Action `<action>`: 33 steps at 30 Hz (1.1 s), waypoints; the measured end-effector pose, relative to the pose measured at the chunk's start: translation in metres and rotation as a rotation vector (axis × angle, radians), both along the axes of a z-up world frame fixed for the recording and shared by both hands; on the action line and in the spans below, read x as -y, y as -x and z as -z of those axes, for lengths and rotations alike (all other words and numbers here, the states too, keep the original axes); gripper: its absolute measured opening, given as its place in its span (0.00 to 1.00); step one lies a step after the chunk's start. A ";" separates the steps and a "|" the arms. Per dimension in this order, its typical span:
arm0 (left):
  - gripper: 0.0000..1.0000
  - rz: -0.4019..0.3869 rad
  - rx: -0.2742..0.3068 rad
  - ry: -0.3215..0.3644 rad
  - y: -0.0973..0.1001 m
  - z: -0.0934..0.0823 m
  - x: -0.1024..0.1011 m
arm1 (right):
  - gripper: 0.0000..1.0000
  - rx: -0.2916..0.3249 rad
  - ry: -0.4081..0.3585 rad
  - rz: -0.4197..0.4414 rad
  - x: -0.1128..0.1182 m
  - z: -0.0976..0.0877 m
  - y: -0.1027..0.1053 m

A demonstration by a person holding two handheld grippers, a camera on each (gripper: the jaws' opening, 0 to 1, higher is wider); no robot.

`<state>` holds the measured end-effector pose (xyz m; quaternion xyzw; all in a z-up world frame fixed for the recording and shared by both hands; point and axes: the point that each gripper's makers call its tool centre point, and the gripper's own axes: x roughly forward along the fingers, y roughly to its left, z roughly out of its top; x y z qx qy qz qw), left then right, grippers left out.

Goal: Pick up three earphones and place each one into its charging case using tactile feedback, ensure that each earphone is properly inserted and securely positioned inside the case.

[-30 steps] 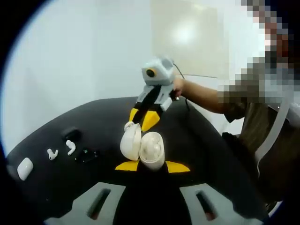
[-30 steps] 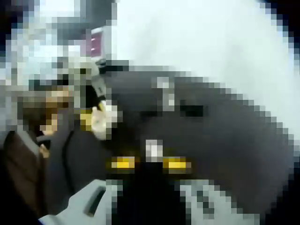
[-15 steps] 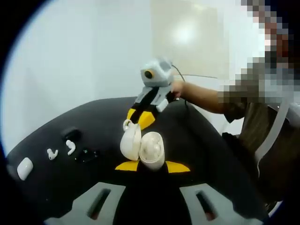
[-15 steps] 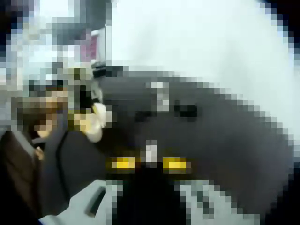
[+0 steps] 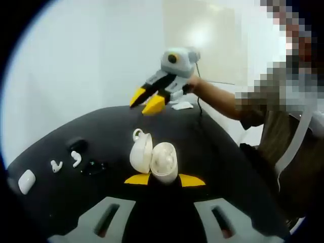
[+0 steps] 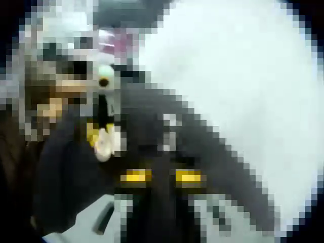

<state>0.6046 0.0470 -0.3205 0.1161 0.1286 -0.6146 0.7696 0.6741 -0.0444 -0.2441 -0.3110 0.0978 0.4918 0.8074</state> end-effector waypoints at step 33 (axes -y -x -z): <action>0.16 0.001 0.005 -0.002 -0.001 0.000 0.000 | 0.13 -0.313 0.023 0.131 -0.008 0.050 -0.001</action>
